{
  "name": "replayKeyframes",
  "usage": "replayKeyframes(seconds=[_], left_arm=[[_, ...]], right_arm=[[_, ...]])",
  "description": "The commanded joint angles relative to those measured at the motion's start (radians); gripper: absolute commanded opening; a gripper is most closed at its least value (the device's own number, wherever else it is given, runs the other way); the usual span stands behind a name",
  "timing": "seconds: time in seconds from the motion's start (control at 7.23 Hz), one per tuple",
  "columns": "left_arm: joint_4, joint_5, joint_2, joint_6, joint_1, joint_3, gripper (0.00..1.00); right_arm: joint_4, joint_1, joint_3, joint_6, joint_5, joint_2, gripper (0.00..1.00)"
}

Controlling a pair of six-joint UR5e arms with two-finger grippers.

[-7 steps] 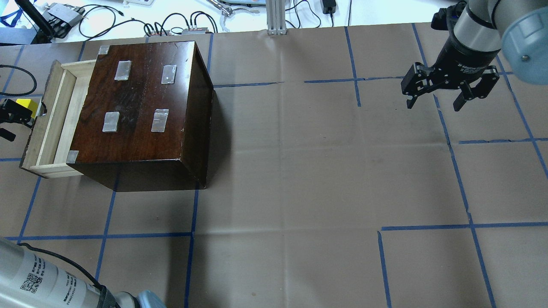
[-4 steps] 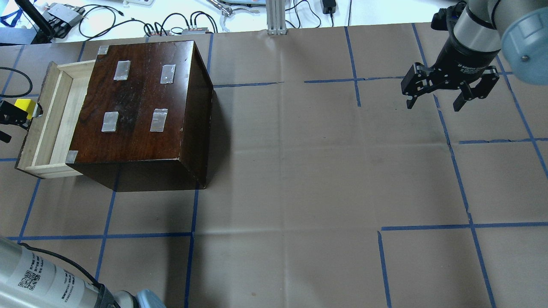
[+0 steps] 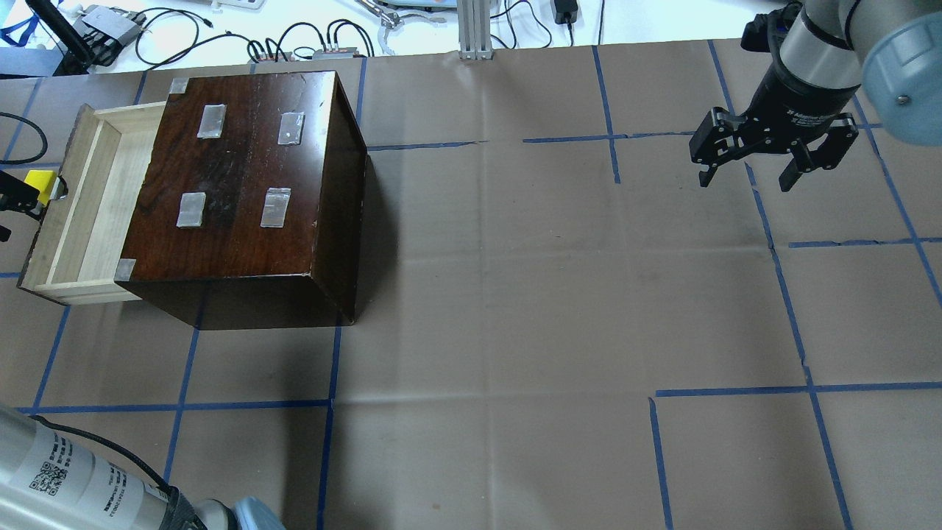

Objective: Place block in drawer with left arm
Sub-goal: 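Release the handle and grasp the yellow cube with the left gripper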

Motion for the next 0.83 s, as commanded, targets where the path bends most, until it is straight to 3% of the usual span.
replayKeyframes(seconds=[0.0,0.69], left_arm=[[0.000,-0.001,-0.019,0.003,-0.001,0.091,0.99],[0.054,-0.003,-0.289,0.130,-0.006,0.421,0.99]], right_arm=[[0.000,0.000,-0.001,-0.001,0.000,0.002,1.00],[0.000,0.000,-0.001,-0.001,0.000,0.000,1.00]])
